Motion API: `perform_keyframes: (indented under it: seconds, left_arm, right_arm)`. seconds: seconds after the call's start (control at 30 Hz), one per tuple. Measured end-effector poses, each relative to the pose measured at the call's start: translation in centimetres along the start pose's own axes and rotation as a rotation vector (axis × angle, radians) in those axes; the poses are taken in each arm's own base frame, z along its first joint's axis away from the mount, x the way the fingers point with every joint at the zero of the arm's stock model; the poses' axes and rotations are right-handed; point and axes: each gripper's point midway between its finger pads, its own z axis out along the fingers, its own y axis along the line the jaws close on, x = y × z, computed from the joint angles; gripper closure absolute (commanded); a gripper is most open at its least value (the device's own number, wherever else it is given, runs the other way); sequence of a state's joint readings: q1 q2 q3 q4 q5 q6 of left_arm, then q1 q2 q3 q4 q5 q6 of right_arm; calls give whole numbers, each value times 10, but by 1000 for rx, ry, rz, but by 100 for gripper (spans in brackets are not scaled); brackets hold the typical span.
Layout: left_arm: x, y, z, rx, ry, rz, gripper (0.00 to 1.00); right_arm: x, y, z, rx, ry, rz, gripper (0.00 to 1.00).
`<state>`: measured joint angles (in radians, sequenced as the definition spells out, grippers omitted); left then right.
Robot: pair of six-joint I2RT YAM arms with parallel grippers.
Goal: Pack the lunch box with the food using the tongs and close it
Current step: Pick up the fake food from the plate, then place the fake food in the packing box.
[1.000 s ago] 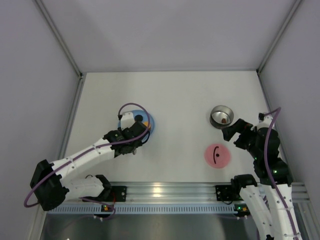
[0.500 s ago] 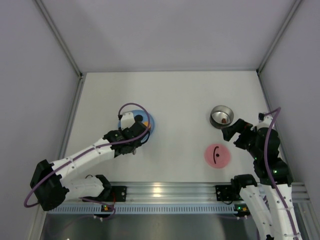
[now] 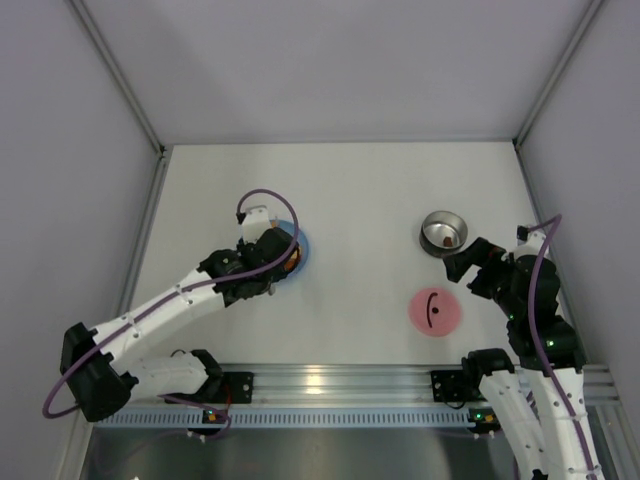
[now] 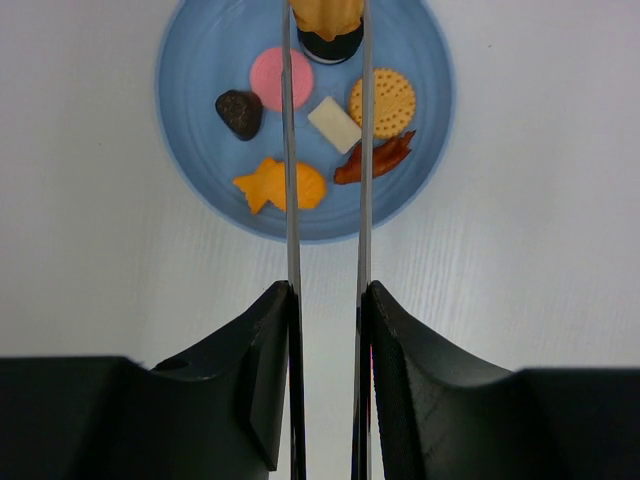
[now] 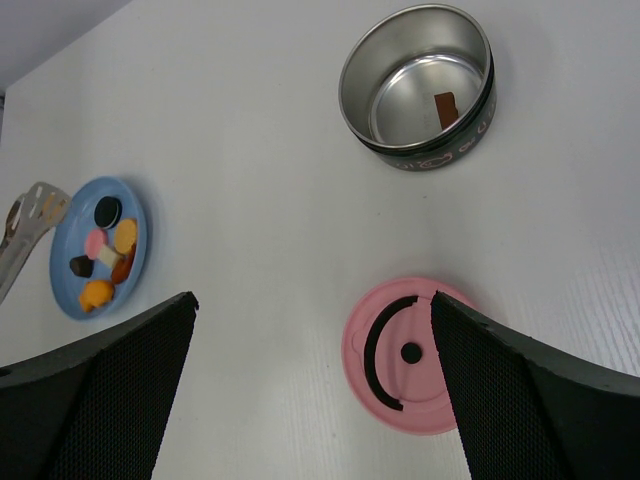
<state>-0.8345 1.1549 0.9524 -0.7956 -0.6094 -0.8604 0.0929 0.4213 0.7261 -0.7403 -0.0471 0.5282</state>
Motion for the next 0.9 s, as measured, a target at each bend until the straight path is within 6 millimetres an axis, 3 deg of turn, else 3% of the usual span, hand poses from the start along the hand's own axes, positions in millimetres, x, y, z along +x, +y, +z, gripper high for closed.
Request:
perform_keyframes:
  seconds: [0.23,0.37,0.53,0.63,0.73,0.9]
  left_arm:
    - [-35,-40,-19,114,-31,19,85]
    - [-37,-99,-27,216,-21,109,85]
    - [-24,-207,-40,377,-25,231,84]
    - [-9,-255,-41,458,-19,271,84]
    - [7,-282,-36,510,3,301,83]
    - [25,-310,-23,569,37,326,83]
  right_arm:
    - [0,0,0,2,-1,0,1]
    - [-1,-2,0,11,-7,-2,1]
    - [-8,-6,-4,43,-32,-5,0]
    - [-18,-8,-11,68,-68,-12,1]
    - [-28,-10,-21,90,-111,-13,1]
    - [-39,-9,-33,101,-153,-11,0]
